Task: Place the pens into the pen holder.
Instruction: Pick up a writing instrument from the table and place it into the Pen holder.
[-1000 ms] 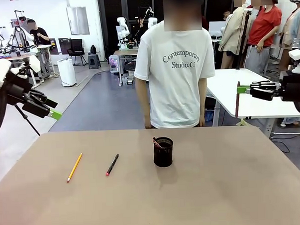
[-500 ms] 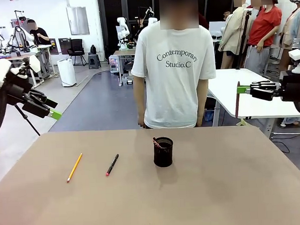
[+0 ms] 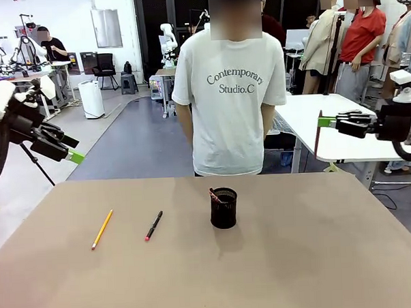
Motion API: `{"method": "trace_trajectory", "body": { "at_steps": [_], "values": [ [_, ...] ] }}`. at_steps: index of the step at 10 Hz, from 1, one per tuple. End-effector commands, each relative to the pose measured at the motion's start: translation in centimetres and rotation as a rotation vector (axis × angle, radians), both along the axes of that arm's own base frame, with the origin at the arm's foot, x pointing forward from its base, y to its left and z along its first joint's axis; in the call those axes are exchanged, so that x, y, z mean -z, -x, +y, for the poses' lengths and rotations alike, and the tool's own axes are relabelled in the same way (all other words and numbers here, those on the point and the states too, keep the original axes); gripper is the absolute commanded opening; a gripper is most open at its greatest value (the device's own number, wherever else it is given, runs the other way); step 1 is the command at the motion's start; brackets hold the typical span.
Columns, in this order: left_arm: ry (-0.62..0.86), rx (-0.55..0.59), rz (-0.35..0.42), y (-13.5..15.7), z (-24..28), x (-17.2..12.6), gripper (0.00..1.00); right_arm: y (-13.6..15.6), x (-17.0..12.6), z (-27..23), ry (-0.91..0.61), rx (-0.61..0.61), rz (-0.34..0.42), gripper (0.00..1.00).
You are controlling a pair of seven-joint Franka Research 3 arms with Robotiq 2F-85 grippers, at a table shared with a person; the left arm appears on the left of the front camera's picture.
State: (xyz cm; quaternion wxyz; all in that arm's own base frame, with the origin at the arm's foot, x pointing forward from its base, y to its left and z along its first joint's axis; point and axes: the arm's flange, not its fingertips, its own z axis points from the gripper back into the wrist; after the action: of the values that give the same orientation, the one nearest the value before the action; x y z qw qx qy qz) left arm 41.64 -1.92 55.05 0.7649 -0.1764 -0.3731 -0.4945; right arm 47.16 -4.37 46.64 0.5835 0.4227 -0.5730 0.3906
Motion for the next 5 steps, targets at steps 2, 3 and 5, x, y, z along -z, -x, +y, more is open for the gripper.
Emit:
{"method": "trace_trajectory", "body": {
  "at_steps": [2, 3, 5],
  "values": [
    [0.006, 0.005, -0.002, 0.0, 0.0, -0.1, 1.0, -2.7, 3.5, 4.8, -0.097, -0.113, -0.003, 0.0],
    [0.006, 0.005, -0.002, 0.0, 0.0, -0.1, 1.0, -2.8, 4.9, 6.6, -0.101, -0.146, 0.012, 0.0],
    [0.006, 0.005, -0.002, 0.0, 0.0, -0.1, 1.0, -3.5, 7.6, 10.1, -0.065, -0.201, 0.013, 0.0]
  ]
}}
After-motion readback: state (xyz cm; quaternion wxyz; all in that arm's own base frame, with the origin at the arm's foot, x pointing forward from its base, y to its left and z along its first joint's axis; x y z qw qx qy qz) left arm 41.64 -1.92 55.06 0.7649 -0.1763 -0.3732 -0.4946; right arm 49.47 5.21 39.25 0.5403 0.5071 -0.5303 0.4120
